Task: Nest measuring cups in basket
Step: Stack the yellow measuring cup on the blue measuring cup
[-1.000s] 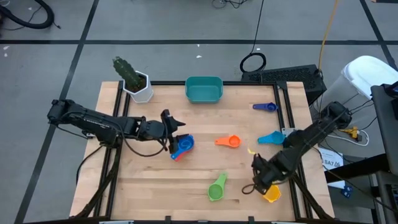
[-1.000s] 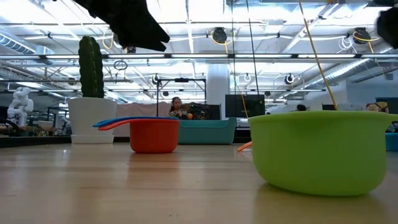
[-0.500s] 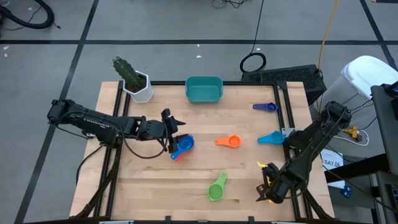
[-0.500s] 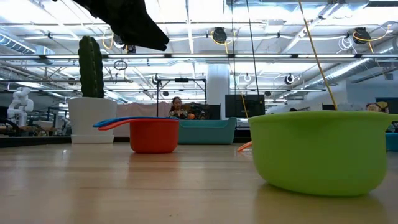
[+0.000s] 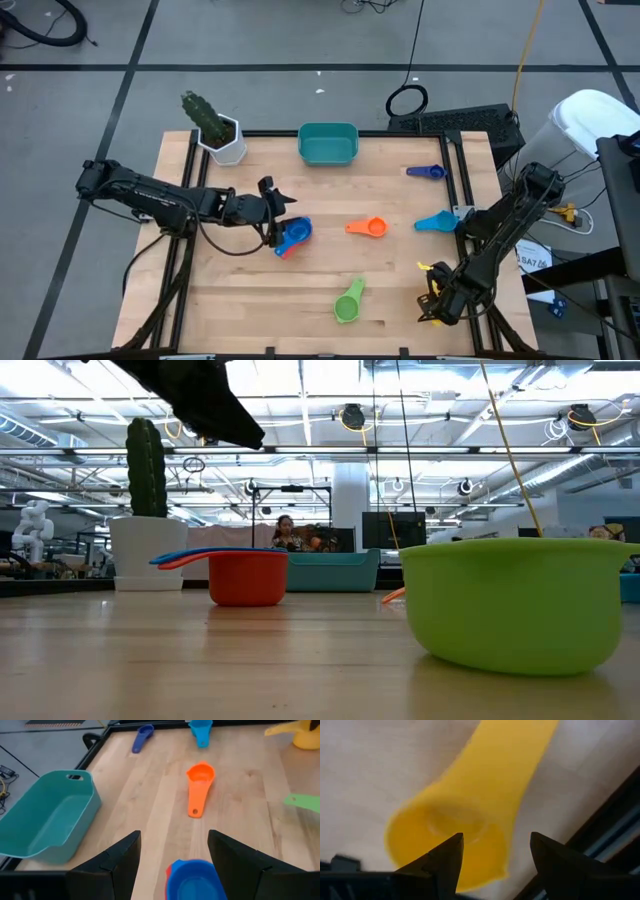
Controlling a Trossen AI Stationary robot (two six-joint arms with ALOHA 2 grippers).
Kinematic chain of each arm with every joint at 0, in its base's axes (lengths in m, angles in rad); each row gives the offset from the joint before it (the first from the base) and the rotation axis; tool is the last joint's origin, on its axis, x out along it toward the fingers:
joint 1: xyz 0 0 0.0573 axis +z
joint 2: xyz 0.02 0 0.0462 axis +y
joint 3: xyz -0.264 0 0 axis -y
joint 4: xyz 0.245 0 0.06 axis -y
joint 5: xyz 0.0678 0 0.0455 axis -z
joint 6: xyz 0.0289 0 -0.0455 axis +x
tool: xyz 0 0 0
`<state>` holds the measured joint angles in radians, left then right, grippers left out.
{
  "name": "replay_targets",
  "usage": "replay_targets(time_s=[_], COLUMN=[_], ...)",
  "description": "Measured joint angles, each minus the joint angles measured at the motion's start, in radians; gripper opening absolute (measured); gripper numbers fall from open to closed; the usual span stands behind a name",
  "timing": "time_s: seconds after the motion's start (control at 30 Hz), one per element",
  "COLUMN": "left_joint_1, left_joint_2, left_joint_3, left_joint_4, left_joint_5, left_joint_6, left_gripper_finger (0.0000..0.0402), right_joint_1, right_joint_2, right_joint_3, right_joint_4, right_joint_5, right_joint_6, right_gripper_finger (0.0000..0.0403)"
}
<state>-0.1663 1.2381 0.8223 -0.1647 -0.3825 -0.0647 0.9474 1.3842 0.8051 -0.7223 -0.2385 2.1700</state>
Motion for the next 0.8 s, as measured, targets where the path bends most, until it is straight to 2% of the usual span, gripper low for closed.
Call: replay_targets(time_s=[0.17, 0.27, 0.37, 0.5, 0.53, 0.8], left_joint_1=[-0.013, -0.016, -0.017, -0.017, -0.017, -0.015], left_joint_2=[0.000, 0.000, 0.000, 0.000, 0.000, 0.000], left_joint_3=[0.000, 0.000, 0.000, 0.000, 0.000, 0.000], left_joint_4=[-0.025, -0.030, -0.043, -0.049, -0.050, -0.048], left_joint_5=[0.010, 0.011, 0.011, 0.011, 0.011, 0.010], left_joint_6=[0.000, -0.001, -0.003, -0.016, -0.017, -0.004], left_gripper_finger=[0.0234, 0.0234, 0.0234, 0.0234, 0.0234, 0.0234], right_joint_1=[0.000, -0.001, -0.011, -0.031, -0.038, -0.123], right_joint_2=[0.000, -0.001, 0.000, 0.000, 0.000, 0.000], right_joint_3=[-0.056, -0.082, -0.089, -0.090, -0.090, -0.090], right_joint_4=[0.100, 0.139, 0.150, 0.151, 0.150, 0.179], right_joint_5=[-0.003, -0.026, -0.089, -0.099, -0.092, 0.005], right_joint_6=[-0.008, -0.046, -0.105, -0.186, -0.205, -0.445], right_gripper_finger=[0.0220, 0.0202, 0.0149, 0.0030, 0.0016, 0.0002])
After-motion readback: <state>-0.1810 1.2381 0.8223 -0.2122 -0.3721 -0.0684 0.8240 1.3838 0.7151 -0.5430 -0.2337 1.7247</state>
